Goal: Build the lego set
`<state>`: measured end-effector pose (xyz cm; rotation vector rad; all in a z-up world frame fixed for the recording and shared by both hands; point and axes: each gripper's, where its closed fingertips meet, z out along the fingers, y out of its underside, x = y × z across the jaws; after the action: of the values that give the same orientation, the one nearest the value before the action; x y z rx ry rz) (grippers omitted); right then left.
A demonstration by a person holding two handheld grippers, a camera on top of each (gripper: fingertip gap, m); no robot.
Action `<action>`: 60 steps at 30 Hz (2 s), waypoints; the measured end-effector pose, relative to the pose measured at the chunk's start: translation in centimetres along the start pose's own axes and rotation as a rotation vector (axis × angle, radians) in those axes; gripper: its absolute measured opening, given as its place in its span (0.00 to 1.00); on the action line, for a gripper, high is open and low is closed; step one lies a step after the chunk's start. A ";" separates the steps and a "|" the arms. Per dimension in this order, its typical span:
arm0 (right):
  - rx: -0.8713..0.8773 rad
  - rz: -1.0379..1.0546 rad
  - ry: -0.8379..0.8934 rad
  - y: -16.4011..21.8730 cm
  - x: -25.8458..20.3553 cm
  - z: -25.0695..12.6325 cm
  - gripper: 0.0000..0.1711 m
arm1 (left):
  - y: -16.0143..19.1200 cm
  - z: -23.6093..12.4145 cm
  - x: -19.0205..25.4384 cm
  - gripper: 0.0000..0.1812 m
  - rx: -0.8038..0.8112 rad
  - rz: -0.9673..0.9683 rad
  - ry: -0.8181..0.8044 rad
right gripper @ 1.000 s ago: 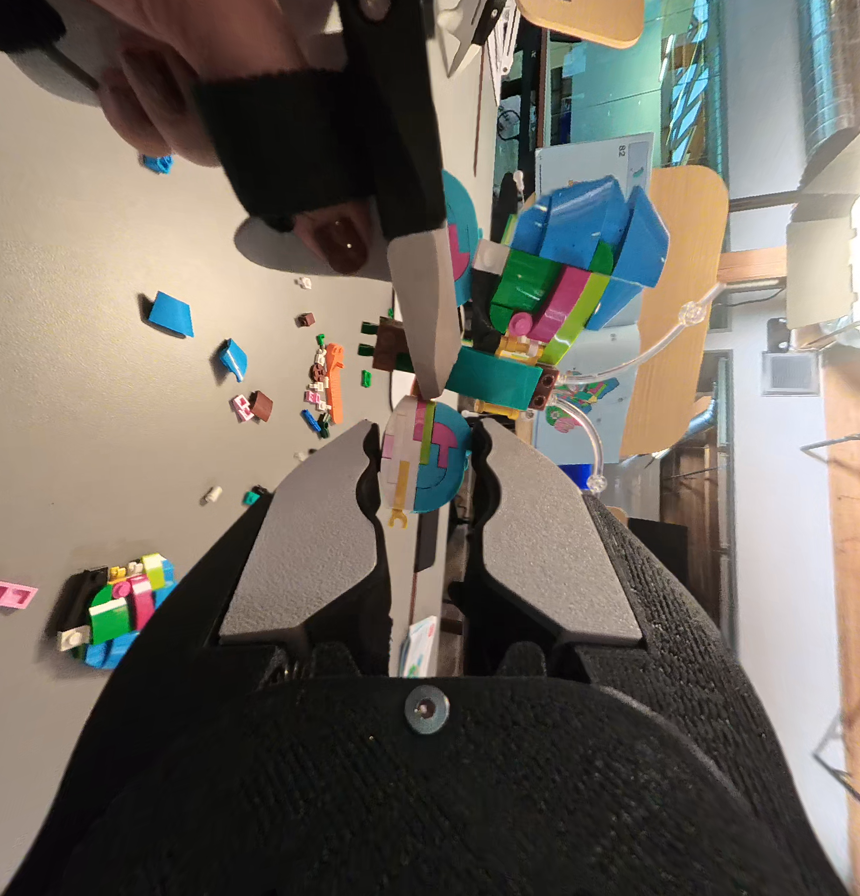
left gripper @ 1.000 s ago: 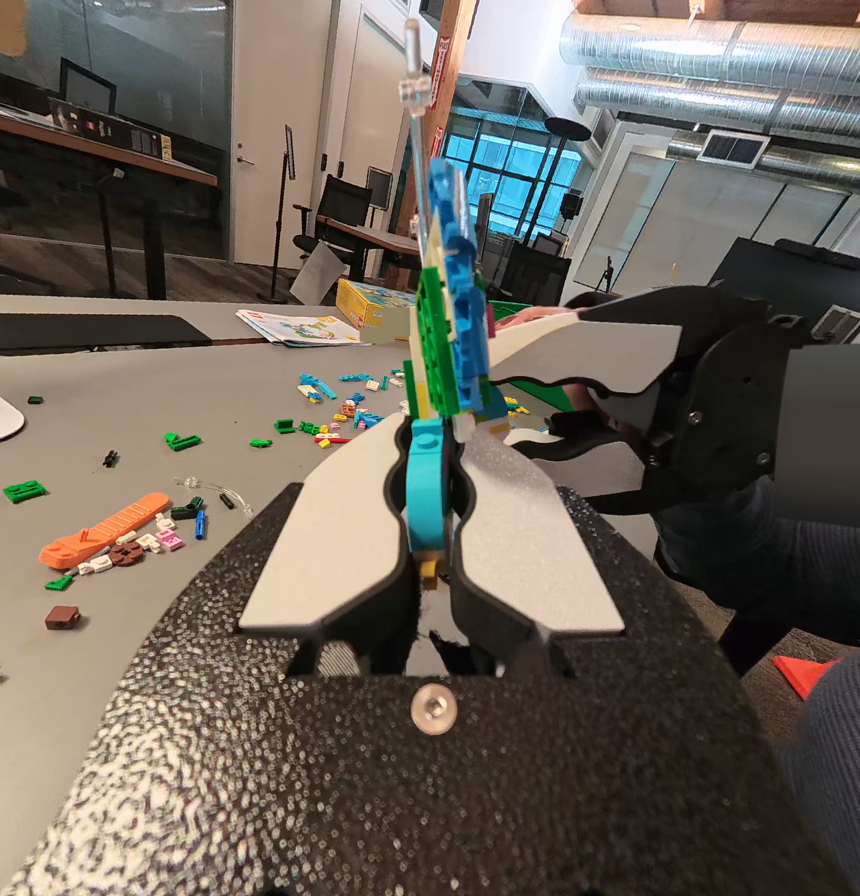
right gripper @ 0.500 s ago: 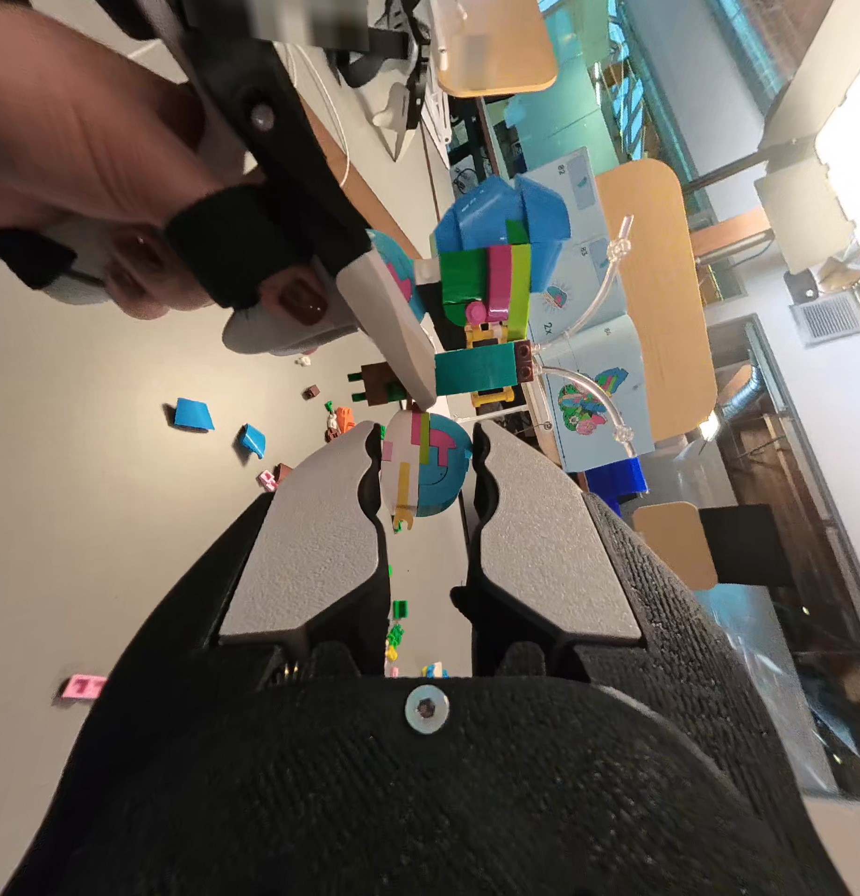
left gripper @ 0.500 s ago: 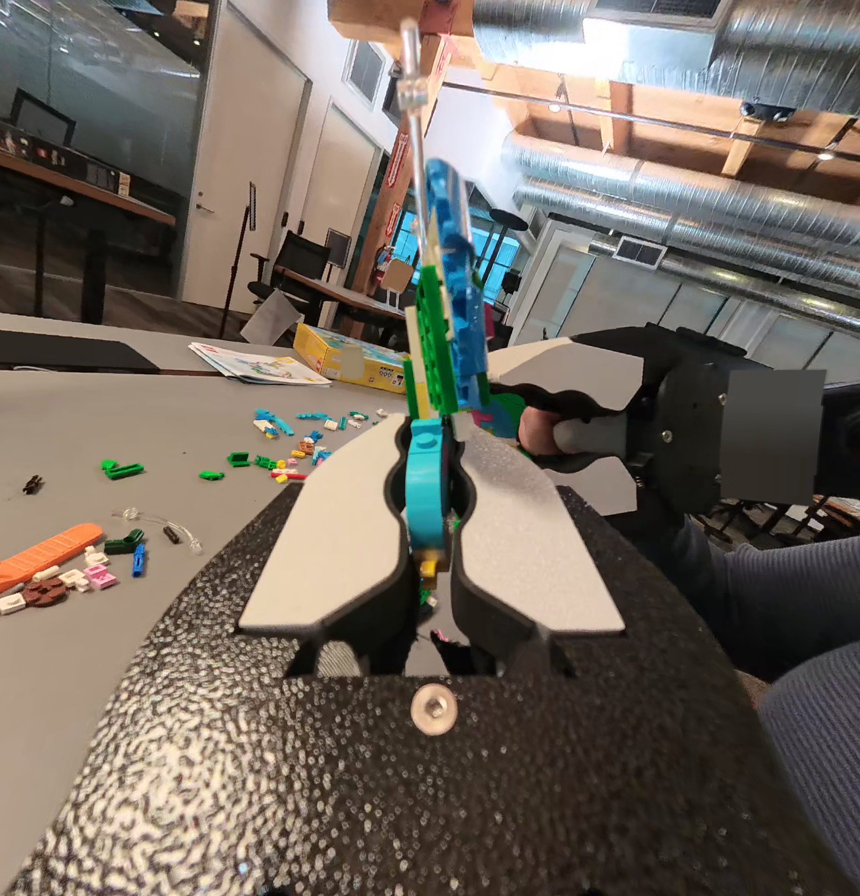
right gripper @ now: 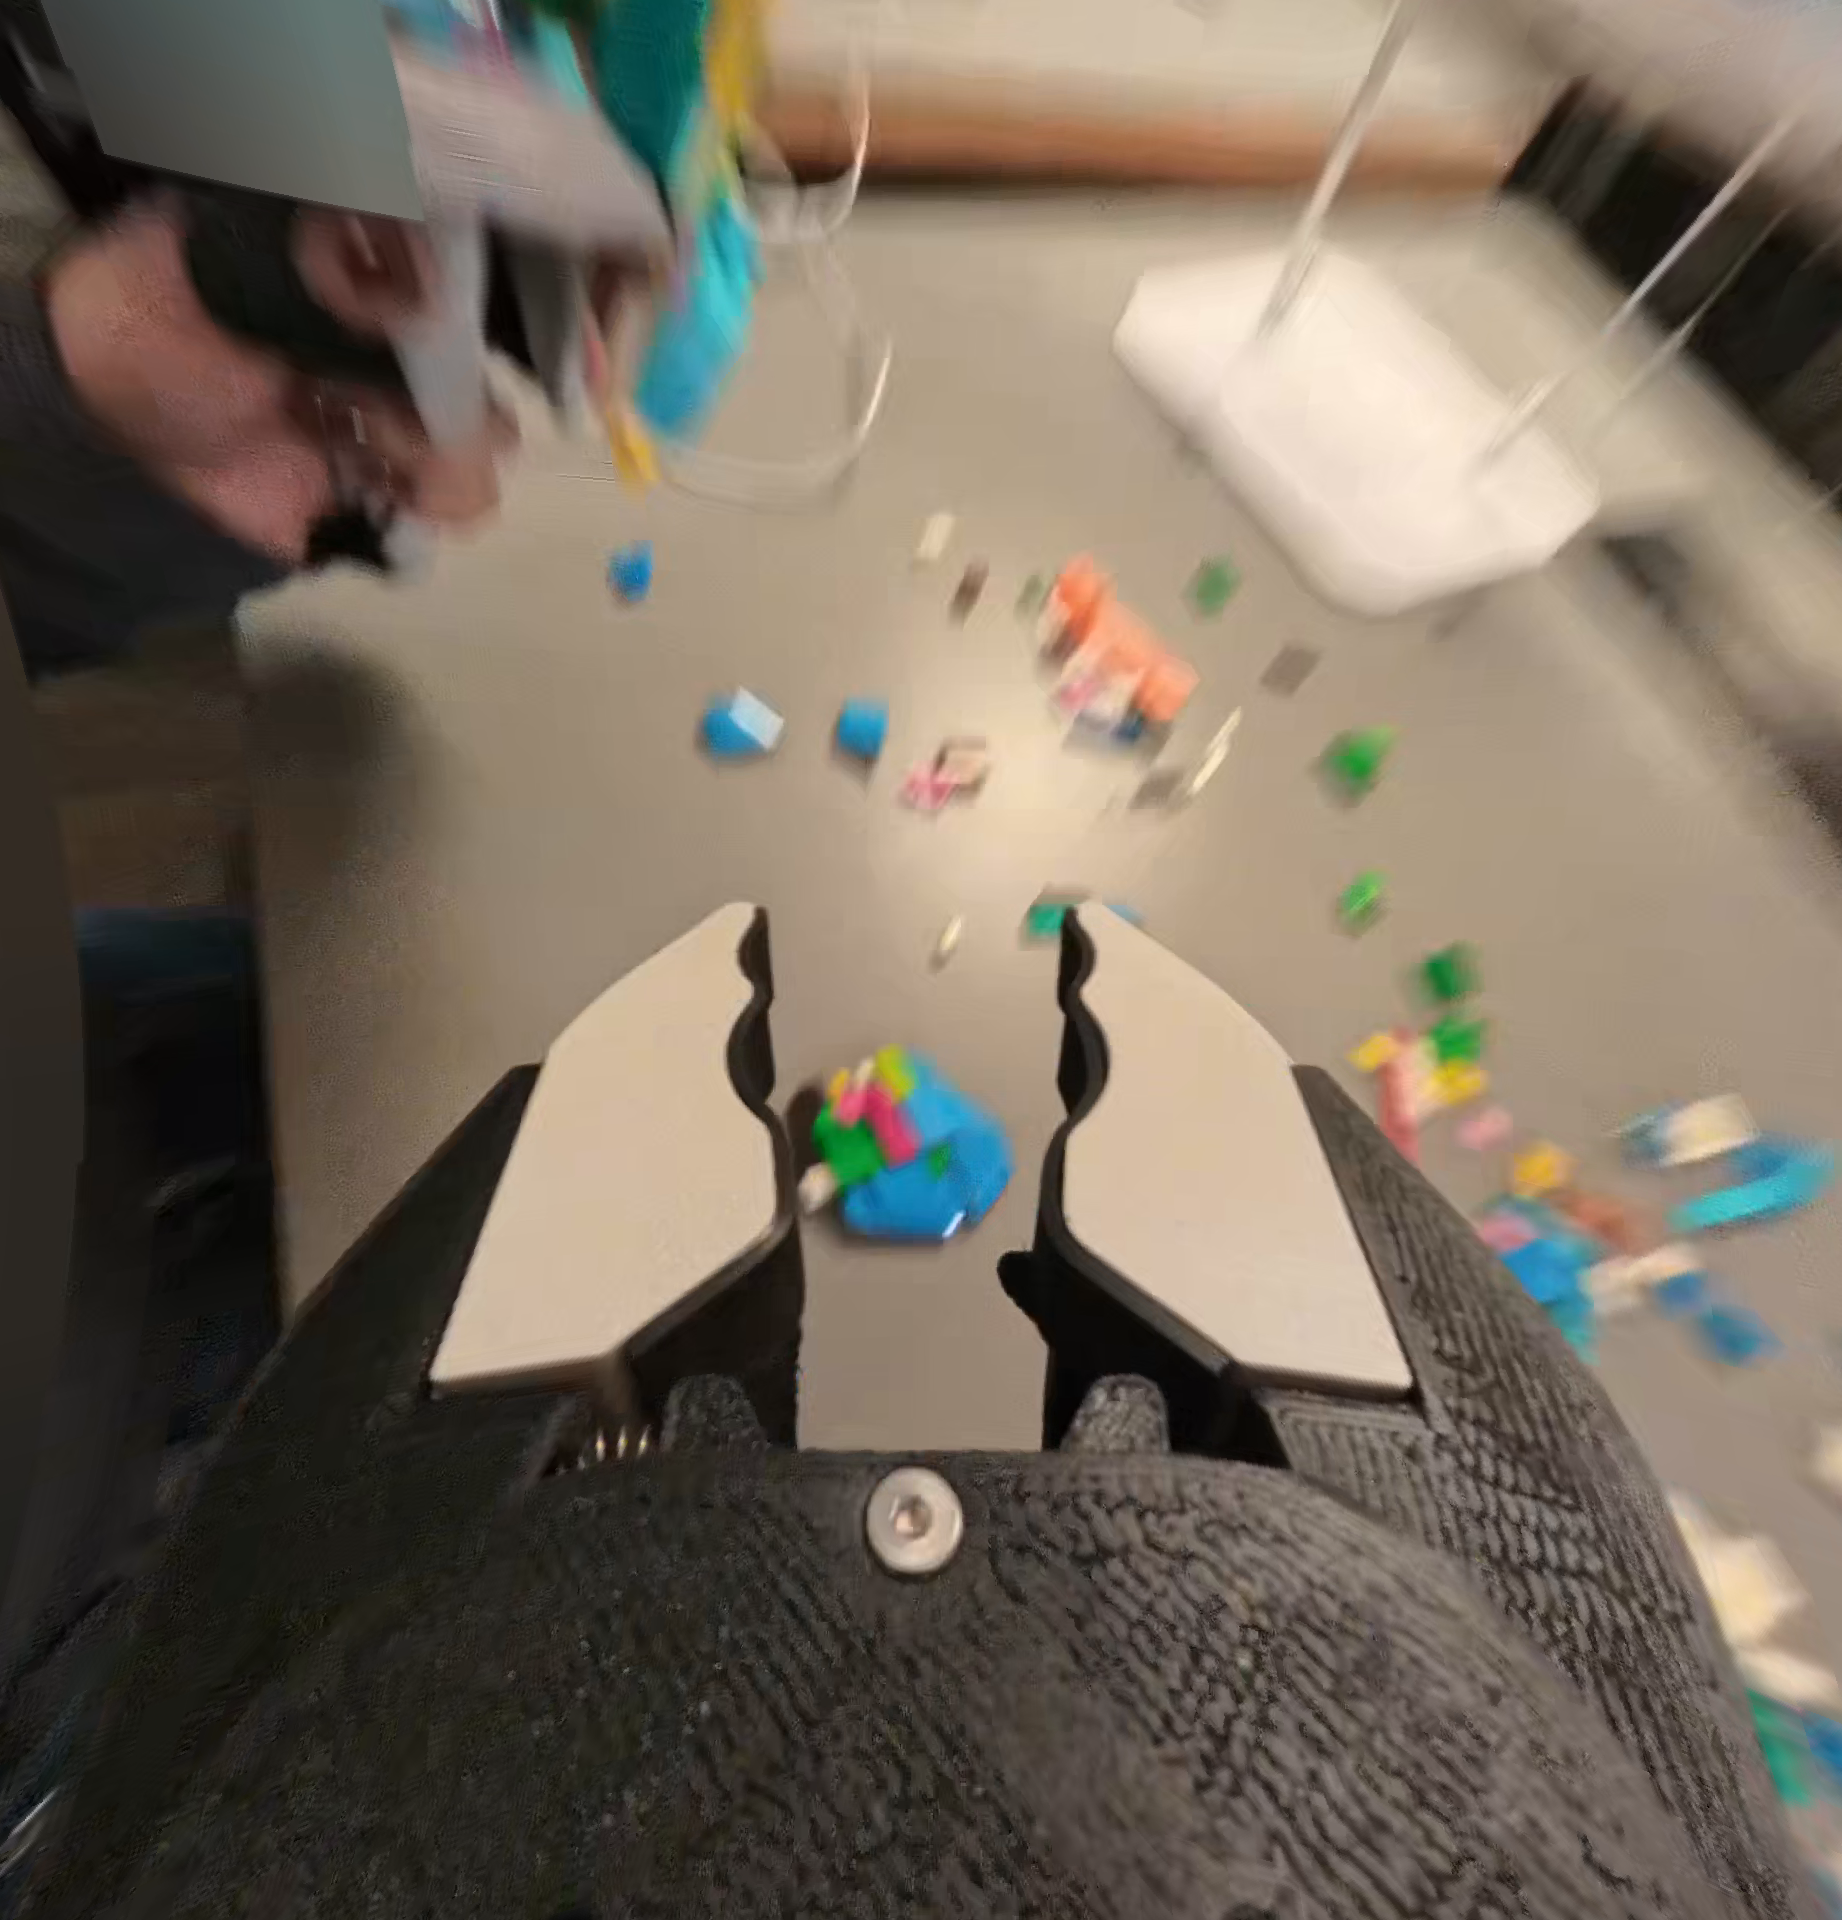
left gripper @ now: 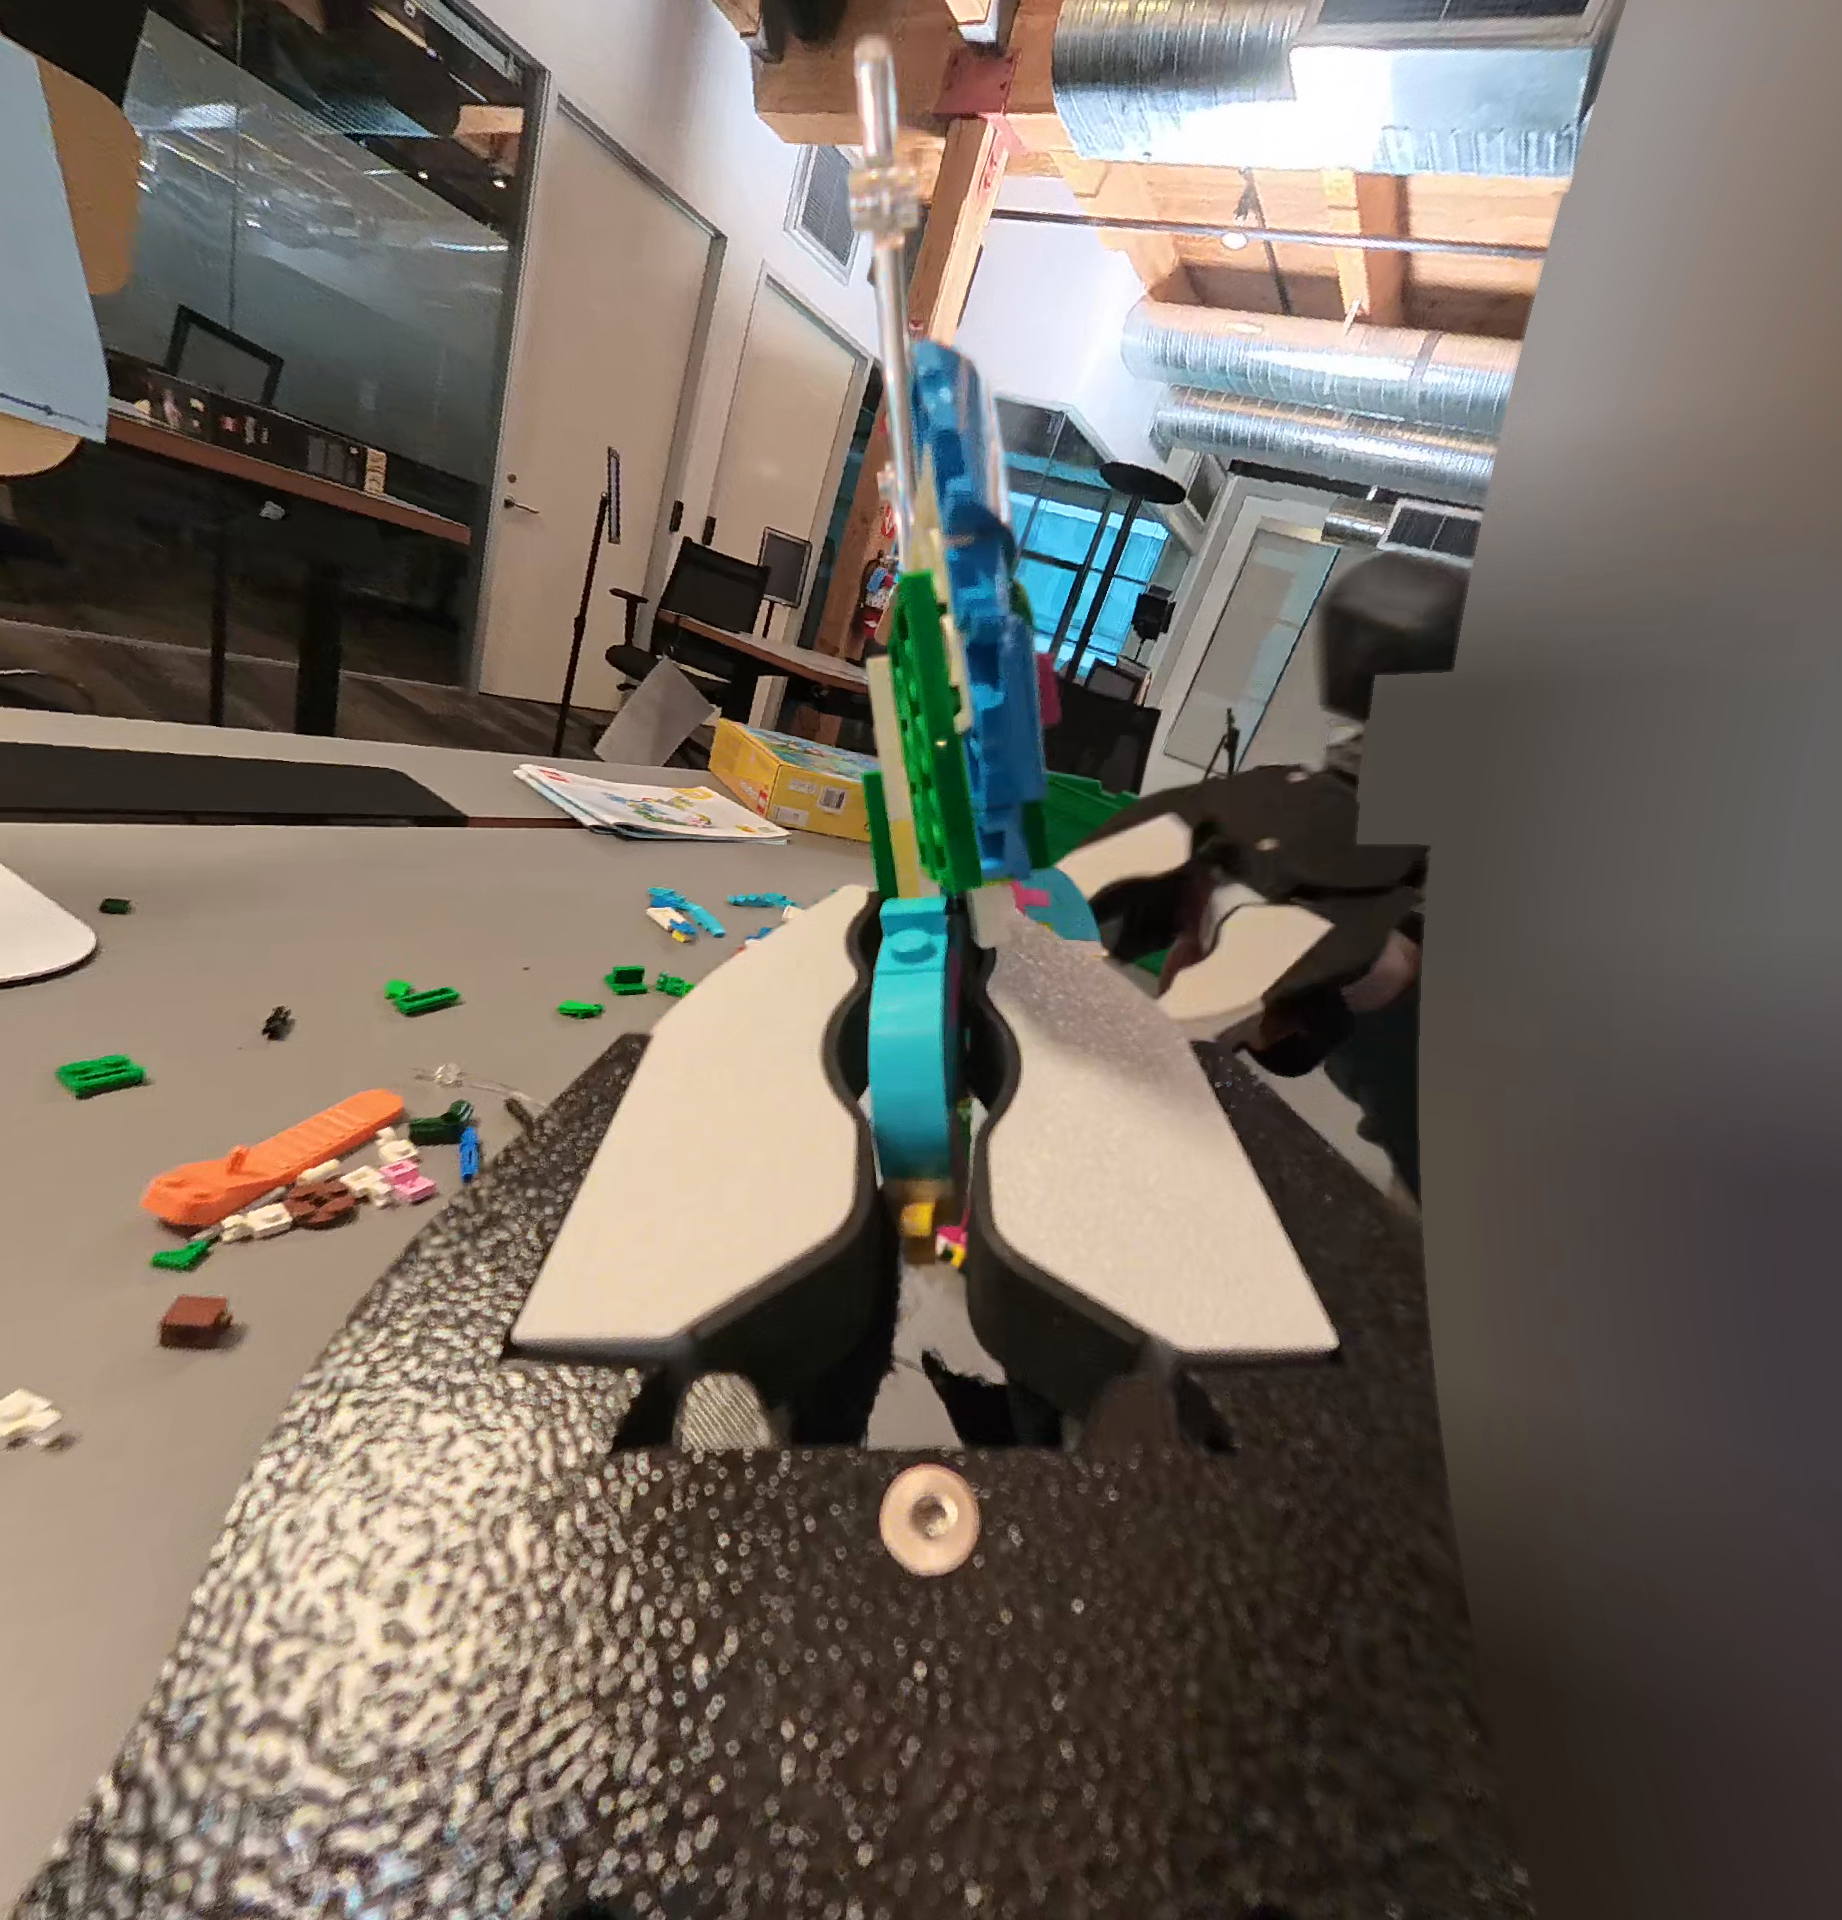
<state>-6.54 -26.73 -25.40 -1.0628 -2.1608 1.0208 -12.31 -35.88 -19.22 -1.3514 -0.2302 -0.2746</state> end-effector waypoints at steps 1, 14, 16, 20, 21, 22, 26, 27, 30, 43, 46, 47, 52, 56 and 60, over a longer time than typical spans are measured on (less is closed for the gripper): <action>-0.065 0.063 -0.053 1.9 0.0 0.7 0.32 | 0.3 -0.1 -0.1 0.07 -0.008 0.009 0.000; -0.393 -0.272 -0.368 8.5 -0.8 3.5 0.41 | 3.9 0.3 0.3 0.07 -0.143 -0.051 0.105; -0.449 -0.306 -0.384 9.2 -0.7 3.9 0.41 | 4.1 0.4 0.5 0.07 -0.152 -0.054 0.115; -0.495 -0.318 -0.421 9.5 -1.0 4.1 0.35 | 4.3 0.6 0.4 0.07 -0.155 -0.060 0.114; -0.496 -0.318 -0.423 9.5 -1.1 4.0 0.32 | 4.2 0.6 0.3 0.07 -0.153 -0.062 0.114; -0.497 -0.318 -0.416 9.5 -1.2 4.0 0.32 | 4.2 0.6 0.3 0.07 -0.150 -0.065 0.112; -0.441 -0.402 -0.278 8.4 0.0 3.9 0.31 | 3.7 1.0 0.3 0.07 -0.120 -0.081 0.098; -0.384 -0.428 -0.207 7.1 0.5 3.8 0.31 | 3.5 1.2 0.3 0.07 -0.109 -0.087 0.086; -0.127 -0.525 0.071 0.8 2.0 2.4 0.31 | 3.0 1.7 0.6 0.07 -0.062 -0.136 0.077; 0.040 -0.974 0.536 -8.6 0.7 -2.6 0.31 | 2.5 3.3 3.9 0.07 -0.042 -0.165 0.163; 0.019 -1.029 0.545 -8.8 0.2 -2.7 0.31 | 2.3 3.5 4.3 0.07 -0.047 -0.156 0.172; 0.009 -1.041 0.545 -8.8 0.1 -2.8 0.31 | 2.3 3.5 4.3 0.07 -0.046 -0.152 0.172; -0.038 -1.084 0.548 -8.5 0.1 -2.7 0.31 | 2.3 3.6 4.4 0.07 -0.064 -0.124 0.165; -0.059 -1.111 0.553 -8.4 0.0 -2.4 0.31 | 2.4 3.8 4.5 0.07 -0.073 -0.127 0.171; -0.070 -1.136 0.566 -8.4 -0.1 -2.4 0.31 | 2.5 3.8 4.4 0.07 -0.072 -0.129 0.169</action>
<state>-8.43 -29.33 -17.24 -0.0016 -1.8346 0.0817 -7.41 -31.95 -19.33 -1.3780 -0.1680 -0.5072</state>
